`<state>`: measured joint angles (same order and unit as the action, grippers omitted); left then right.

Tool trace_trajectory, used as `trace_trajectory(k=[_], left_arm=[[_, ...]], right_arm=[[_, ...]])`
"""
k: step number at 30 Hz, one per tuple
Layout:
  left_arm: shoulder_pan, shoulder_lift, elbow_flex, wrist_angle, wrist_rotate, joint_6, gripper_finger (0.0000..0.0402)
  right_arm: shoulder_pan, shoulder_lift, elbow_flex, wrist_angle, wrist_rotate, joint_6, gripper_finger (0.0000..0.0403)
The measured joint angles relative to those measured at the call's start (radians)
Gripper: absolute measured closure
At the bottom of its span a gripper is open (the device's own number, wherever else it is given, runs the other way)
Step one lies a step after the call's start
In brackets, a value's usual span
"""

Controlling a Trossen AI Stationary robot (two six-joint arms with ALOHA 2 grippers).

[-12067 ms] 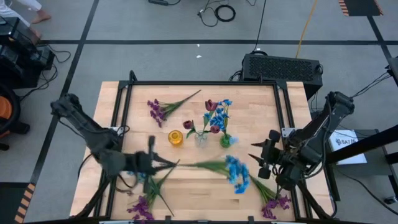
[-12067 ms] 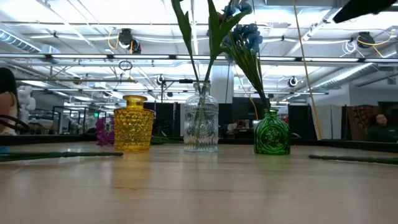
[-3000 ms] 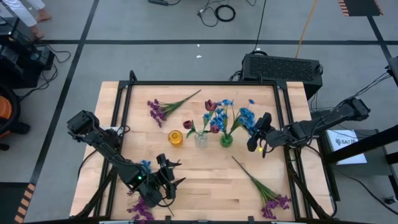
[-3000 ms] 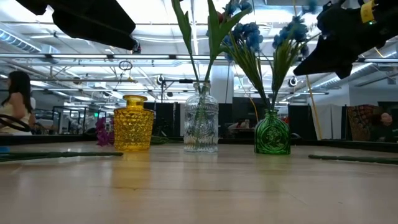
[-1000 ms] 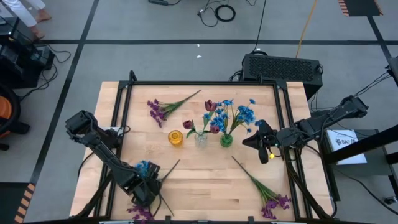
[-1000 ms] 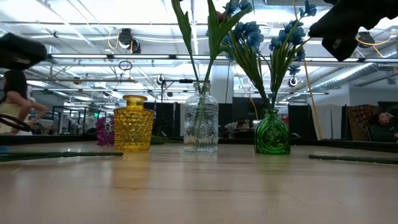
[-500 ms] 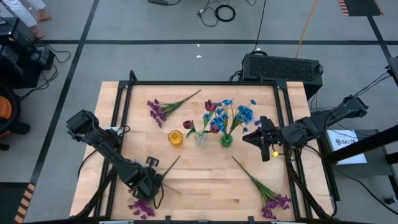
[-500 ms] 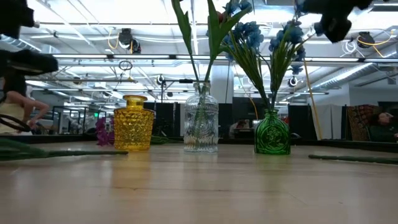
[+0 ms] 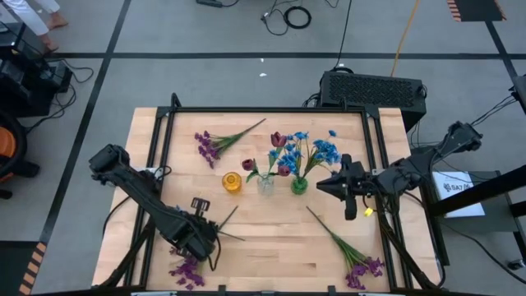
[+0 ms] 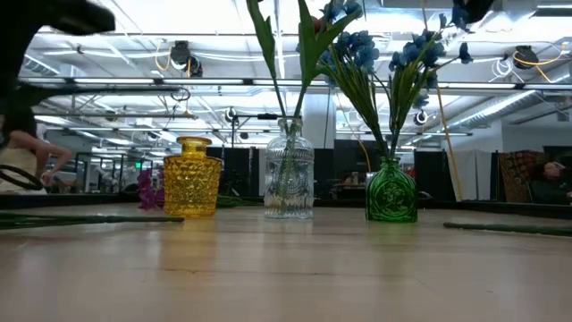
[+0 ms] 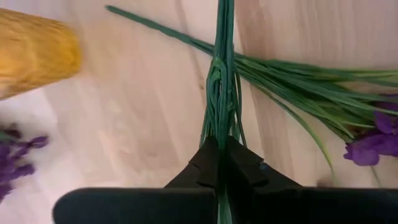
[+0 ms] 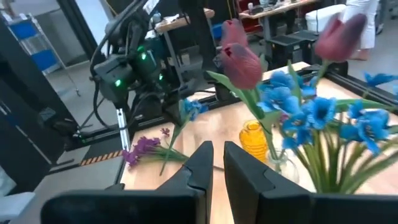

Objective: Sort flowers into vase by color
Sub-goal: Put the blue flowers into the green vase

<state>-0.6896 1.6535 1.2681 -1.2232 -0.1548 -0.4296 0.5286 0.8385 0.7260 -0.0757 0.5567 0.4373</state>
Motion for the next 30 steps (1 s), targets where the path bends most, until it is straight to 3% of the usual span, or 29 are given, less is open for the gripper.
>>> trace_trajectory(k=[4, 11, 18, 25, 30], left_arm=[[0.020, 0.000, 0.064, -0.072, -0.028, 0.026, 0.0389], [0.086, 0.000, 0.163, -0.146, -0.045, 0.044, 0.0389], [0.174, 0.000, 0.238, -0.151, -0.036, 0.045, 0.0389], [0.235, 0.000, 0.247, -0.149, 0.008, 0.045, 0.0389], [0.255, 0.000, 0.247, -0.148, 0.031, 0.051, 0.0388]], right_arm=[[0.013, 0.042, 0.039, -0.002, 0.003, -0.025, 0.0371], [0.041, 0.180, 0.163, -0.001, 0.102, -0.098, 0.0365], [0.050, 0.435, 0.385, -0.025, 0.074, -0.192, 0.0314], [0.050, 0.730, 0.715, -0.255, 0.032, -0.253, 0.0243], [0.035, 0.930, 0.949, -0.494, 0.066, -0.310, 0.0228]])
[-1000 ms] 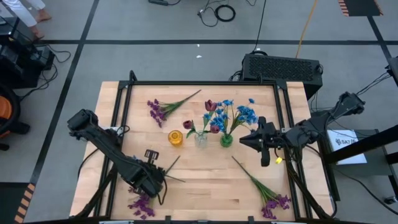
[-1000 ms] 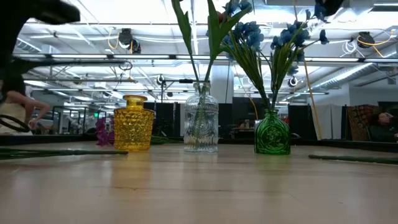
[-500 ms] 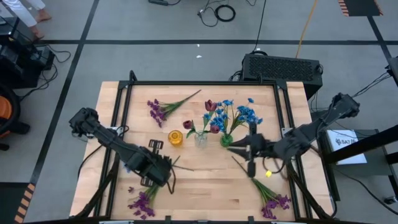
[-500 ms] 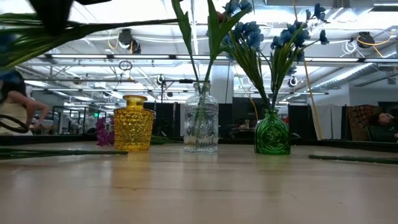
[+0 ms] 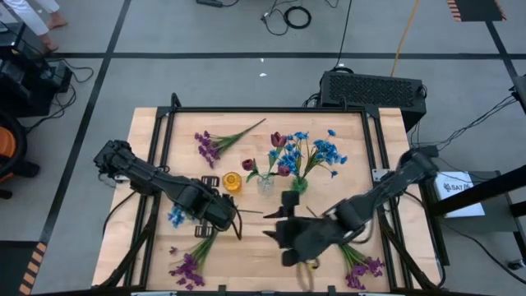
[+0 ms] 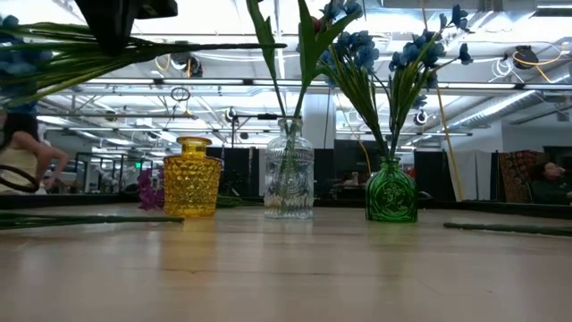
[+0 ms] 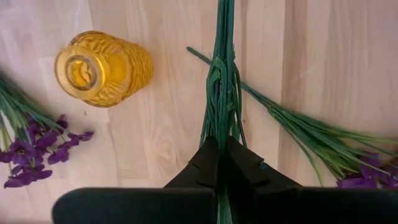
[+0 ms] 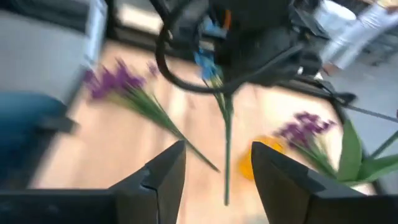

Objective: Sort flowers into vase by color
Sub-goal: Put the blue flowers into the green vase

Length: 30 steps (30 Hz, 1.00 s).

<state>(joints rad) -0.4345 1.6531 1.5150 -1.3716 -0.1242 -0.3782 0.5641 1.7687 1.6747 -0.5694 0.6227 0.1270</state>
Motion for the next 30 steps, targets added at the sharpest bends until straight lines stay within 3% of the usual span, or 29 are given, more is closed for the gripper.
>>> trace_trajectory(k=[4, 9, 15, 23, 30], left_arm=[[0.003, 0.000, 0.023, -0.024, 0.000, -0.002, 0.0388], [-0.010, -0.001, 0.095, -0.031, 0.005, -0.005, 0.0388], [-0.034, -0.001, 0.167, -0.030, -0.007, 0.000, 0.0388], [-0.033, -0.001, 0.176, -0.030, -0.019, 0.000, 0.0388], [-0.033, -0.001, 0.176, -0.029, -0.029, 0.001, 0.0388]], right_arm=[[-0.019, 0.110, 0.103, -0.129, 0.088, 0.011, 0.0235], [-0.045, 0.157, 0.115, -0.141, 0.085, 0.009, 0.0247], [-0.072, 0.165, 0.116, -0.140, 0.083, 0.035, 0.0257], [-0.081, 0.165, 0.116, -0.140, 0.082, 0.040, 0.0277], [-0.091, 0.168, 0.116, -0.142, 0.016, 0.044, 0.0333]])
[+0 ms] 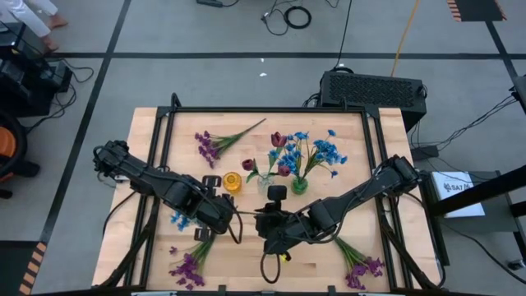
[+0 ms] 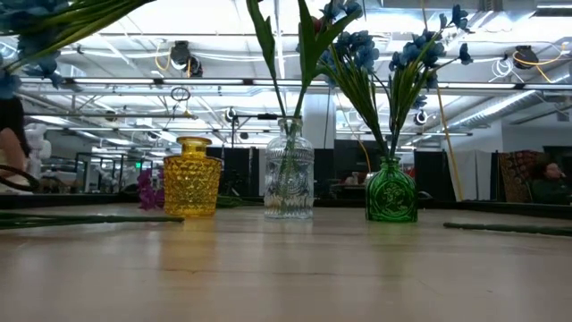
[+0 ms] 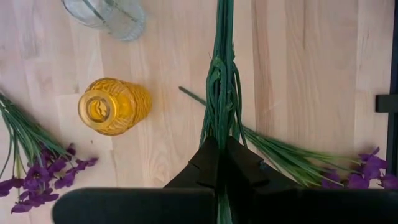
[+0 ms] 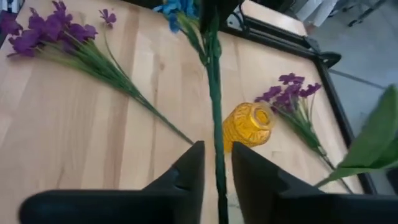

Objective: Sort flowers into vase by color
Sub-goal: Put the blue flowers into the green vase

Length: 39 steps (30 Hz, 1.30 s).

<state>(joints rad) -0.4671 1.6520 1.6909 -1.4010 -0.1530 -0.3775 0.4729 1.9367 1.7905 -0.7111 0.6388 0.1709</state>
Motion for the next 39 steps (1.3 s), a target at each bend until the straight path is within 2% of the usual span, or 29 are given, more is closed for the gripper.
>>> trace_trajectory(k=[6, 16, 24, 27, 30, 35, 39], left_arm=[[0.000, 0.000, 0.000, 0.000, -0.001, 0.000, 0.0388], [0.000, 0.000, 0.000, -0.002, -0.003, 0.020, 0.0388], [0.000, 0.000, 0.000, 0.000, -0.005, 0.019, 0.0388], [0.000, 0.000, 0.000, 0.000, -0.005, 0.019, 0.0388], [0.000, 0.000, 0.000, 0.000, -0.005, 0.018, 0.0388], [0.000, 0.000, 0.000, 0.000, -0.005, 0.019, 0.0388], [-0.001, 0.000, 0.000, 0.000, -0.039, 0.019, 0.0388]], right_arm=[[-0.016, 0.014, 0.000, 0.001, -0.019, -0.010, 0.0396], [-0.016, 0.018, 0.000, 0.008, -0.036, -0.011, 0.0394], [-0.007, 0.018, 0.000, 0.044, -0.038, -0.044, 0.0335], [-0.007, 0.018, 0.000, 0.045, -0.038, -0.044, 0.0327], [-0.007, 0.018, 0.000, 0.045, -0.038, -0.044, 0.0339], [-0.007, 0.018, 0.000, 0.039, -0.036, -0.049, 0.0393], [-0.007, 0.018, 0.000, 0.032, -0.035, -0.049, 0.0393]])
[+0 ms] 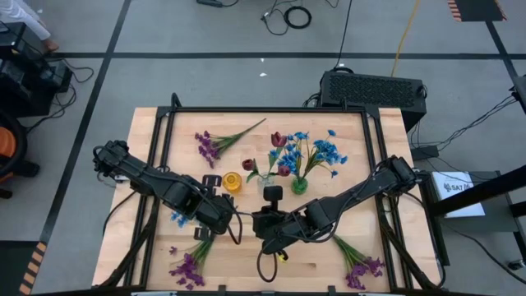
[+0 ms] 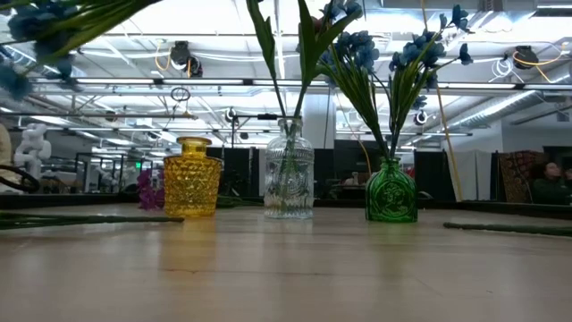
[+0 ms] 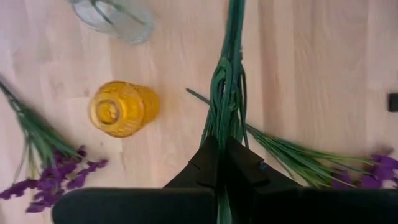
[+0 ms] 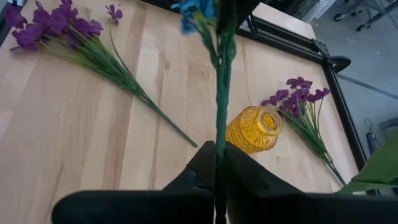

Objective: Sort flowers into vase by color
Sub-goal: Put the blue flowers into the green vase

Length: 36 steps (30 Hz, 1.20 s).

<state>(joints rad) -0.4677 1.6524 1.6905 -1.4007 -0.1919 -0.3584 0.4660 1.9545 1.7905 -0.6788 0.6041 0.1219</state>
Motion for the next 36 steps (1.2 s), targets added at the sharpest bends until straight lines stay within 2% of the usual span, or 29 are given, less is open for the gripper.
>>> trace_trajectory(k=[3, 8, 12, 16, 20, 24, 30, 36], left_arm=[[-0.014, 0.000, 0.000, 0.004, -0.019, -0.002, 0.0369], [-0.036, 0.002, 0.037, 0.007, -0.118, -0.002, 0.0296], [-0.057, 0.002, 0.112, 0.003, -0.136, -0.003, 0.0246], [-0.095, 0.001, 0.224, 0.003, -0.204, -0.056, 0.0230], [-0.185, -0.005, 0.325, 0.005, -0.383, -0.055, 0.0229], [-0.296, -0.034, 0.364, 0.010, -0.597, -0.054, 0.0229], [-0.452, -0.050, 0.364, 0.065, -0.831, -0.054, 0.0229], [-0.530, -0.016, 0.364, 0.091, -1.052, -0.102, 0.0229]], right_arm=[[-0.003, 0.000, 0.000, -0.018, -0.001, 0.001, 0.0399], [-0.005, -0.004, 0.000, -0.066, -0.008, 0.020, 0.0400], [-0.006, -0.010, 0.000, -0.098, -0.007, 0.031, 0.0401], [0.001, -0.035, -0.001, -0.174, 0.023, 0.079, 0.0402], [0.043, -0.103, -0.001, -0.300, 0.126, 0.170, 0.0402], [0.142, -0.191, -0.007, -0.427, 0.258, 0.311, 0.0402], [0.305, -0.330, -0.095, -0.439, 0.448, 0.464, 0.0403], [0.379, -0.414, -0.166, -0.417, 0.683, 0.589, 0.0403]])
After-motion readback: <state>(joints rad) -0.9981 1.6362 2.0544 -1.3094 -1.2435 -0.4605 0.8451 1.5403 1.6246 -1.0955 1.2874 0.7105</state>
